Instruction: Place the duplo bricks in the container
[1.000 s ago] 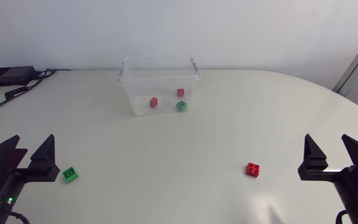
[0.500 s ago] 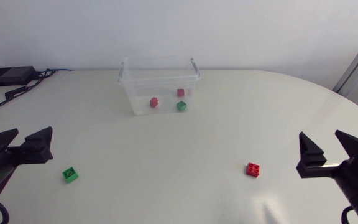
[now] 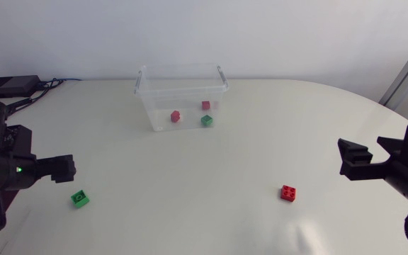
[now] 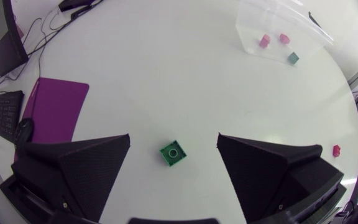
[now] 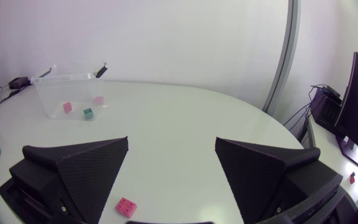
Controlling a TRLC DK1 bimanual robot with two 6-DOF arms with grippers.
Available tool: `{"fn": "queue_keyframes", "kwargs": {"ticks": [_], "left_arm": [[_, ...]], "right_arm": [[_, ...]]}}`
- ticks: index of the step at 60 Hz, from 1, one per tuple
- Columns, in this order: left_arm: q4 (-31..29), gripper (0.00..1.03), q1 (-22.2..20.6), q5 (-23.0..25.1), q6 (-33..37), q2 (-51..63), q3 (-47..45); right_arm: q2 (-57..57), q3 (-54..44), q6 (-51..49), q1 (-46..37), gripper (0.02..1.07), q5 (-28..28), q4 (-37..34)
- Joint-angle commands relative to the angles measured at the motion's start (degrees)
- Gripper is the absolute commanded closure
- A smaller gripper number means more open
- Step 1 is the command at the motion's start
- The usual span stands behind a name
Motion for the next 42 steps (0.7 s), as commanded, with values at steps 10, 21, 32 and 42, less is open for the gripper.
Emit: {"fn": "queue_keyframes", "kwargs": {"ticks": [10, 21, 32, 42], "left_arm": [[-7.52, 0.09, 4.75, 5.83, -5.89, 11.4, 9.01], [-11.65, 0.09, 5.46, 5.83, -8.62, 17.9, 12.62], [-17.89, 0.09, 5.19, 5.92, -11.6, 24.4, 16.84], [-20.7, 0.09, 1.41, 6.01, -12.57, 27.22, 18.77]], "right_arm": [[0.36, 1.45, 3.0, 0.24, 0.06, 0.36, -1.57], [1.41, 2.5, 4.41, 0.24, 0.06, 0.36, -2.62], [2.73, 3.3, 5.47, 0.24, 0.06, 0.53, -3.24], [4.31, 3.73, 6.17, 0.24, 0.06, 0.62, -3.77]]}}
